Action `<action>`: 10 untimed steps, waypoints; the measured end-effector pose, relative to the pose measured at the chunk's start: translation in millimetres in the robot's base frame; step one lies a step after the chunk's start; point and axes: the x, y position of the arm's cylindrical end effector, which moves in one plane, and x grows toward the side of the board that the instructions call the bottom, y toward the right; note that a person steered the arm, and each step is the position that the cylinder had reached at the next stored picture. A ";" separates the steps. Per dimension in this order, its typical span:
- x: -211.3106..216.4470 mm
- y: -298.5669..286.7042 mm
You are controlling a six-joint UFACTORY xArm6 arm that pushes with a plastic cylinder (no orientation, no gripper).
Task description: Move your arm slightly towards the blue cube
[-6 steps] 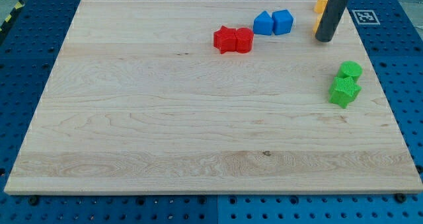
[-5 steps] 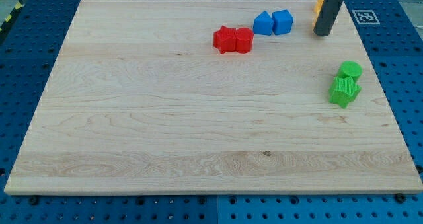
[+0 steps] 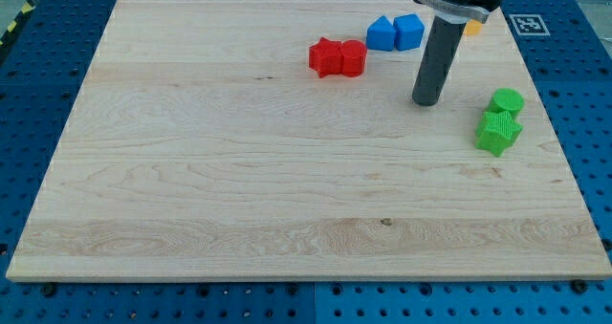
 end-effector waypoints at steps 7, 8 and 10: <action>-70.4 14.1; -85.6 39.5; -111.5 50.5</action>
